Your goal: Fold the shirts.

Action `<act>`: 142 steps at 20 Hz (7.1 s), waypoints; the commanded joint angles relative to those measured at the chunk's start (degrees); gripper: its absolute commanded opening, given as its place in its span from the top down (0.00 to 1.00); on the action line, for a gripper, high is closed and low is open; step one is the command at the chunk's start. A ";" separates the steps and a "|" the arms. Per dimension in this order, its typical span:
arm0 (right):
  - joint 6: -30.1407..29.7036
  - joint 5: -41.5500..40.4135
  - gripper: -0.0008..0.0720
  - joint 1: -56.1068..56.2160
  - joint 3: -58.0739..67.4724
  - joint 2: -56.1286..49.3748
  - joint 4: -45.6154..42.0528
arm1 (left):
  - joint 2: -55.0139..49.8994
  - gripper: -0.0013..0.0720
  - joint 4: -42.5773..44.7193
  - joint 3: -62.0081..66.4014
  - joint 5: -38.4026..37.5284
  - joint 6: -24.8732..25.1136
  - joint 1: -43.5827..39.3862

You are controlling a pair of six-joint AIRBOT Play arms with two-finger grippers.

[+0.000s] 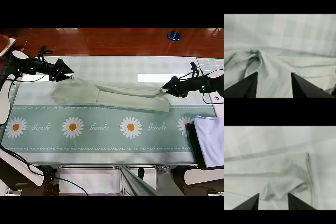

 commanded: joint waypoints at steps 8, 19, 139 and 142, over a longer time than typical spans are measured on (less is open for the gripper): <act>1.33 6.56 0.42 -14.99 -6.80 7.34 -6.43 | 21.86 0.30 17.88 -16.09 2.82 -2.80 11.30; -0.96 -0.46 0.54 0.35 -9.51 -1.36 4.39 | 42.16 0.30 10.36 -49.16 24.39 3.54 -6.80; 16.20 46.49 0.96 -44.70 3.96 55.41 -51.78 | 52.89 0.96 19.39 -55.15 27.58 -13.09 -29.49; 18.75 46.45 0.95 -42.88 -4.13 58.55 -60.33 | 52.89 0.96 18.73 -55.15 27.15 -13.09 -29.59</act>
